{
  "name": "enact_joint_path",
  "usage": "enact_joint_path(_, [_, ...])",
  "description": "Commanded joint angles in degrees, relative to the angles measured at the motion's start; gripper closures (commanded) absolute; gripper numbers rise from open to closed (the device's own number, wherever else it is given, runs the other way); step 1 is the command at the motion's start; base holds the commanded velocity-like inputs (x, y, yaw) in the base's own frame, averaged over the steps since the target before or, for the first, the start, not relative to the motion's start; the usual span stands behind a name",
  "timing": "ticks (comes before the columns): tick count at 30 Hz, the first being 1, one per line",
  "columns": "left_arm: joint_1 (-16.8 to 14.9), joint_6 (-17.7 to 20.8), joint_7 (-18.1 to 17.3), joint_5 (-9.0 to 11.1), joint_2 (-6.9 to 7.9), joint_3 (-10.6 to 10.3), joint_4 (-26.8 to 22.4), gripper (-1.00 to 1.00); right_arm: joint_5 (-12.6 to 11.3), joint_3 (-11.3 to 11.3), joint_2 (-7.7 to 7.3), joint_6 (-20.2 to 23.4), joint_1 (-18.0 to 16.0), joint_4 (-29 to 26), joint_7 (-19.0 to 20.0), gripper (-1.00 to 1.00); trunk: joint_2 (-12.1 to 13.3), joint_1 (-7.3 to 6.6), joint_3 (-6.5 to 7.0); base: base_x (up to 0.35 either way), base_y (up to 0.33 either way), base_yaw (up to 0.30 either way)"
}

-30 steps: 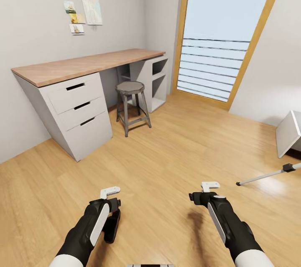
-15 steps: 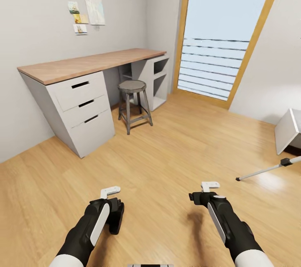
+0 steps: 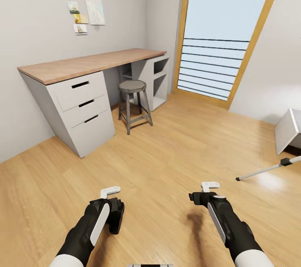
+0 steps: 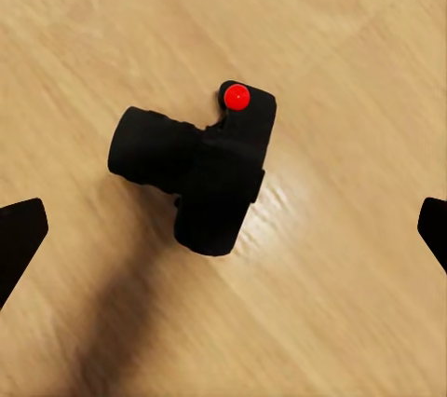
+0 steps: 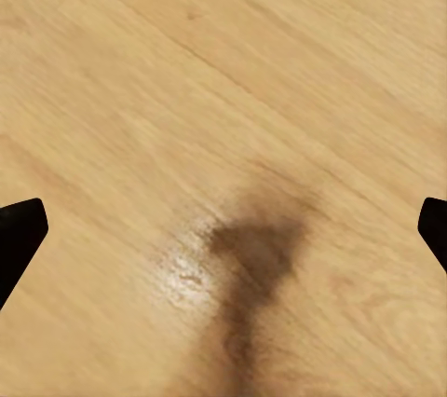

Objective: Attach the digital camera to the camera tripod in the bedroom.

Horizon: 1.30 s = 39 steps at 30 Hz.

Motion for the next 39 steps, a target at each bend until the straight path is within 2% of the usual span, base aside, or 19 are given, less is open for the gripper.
enact_joint_path(1, [0.0,0.2,0.5,0.6,0.0,-0.1,-0.2,-1.0,0.1,0.0,0.0,0.3,0.0,-0.1,0.0,-1.0,0.0,-0.01,-0.05,0.0,0.0,0.0])
enact_joint_path(11, [0.0,0.3,0.5,0.5,-0.01,-0.4,-2.1,-1.0,0.1,0.0,0.0,0.3,0.0,-0.1,0.0,-1.0,0.0,-0.01,-0.05,0.0,0.0,0.0])
enact_joint_path(37, [0.0,1.0,0.6,0.7,-0.02,-0.4,-1.3,-1.0,0.1,0.0,0.0,0.3,0.0,0.0,0.0,-1.0,0.0,-0.01,-0.05,0.0,0.0,0.0])
enact_joint_path(39, [0.0,1.0,0.6,0.7,-0.02,-0.4,-1.3,-1.0,0.1,0.0,0.0,0.3,0.0,0.0,0.0,-1.0,0.0,0.04,-0.49,0.0,0.0,0.0])
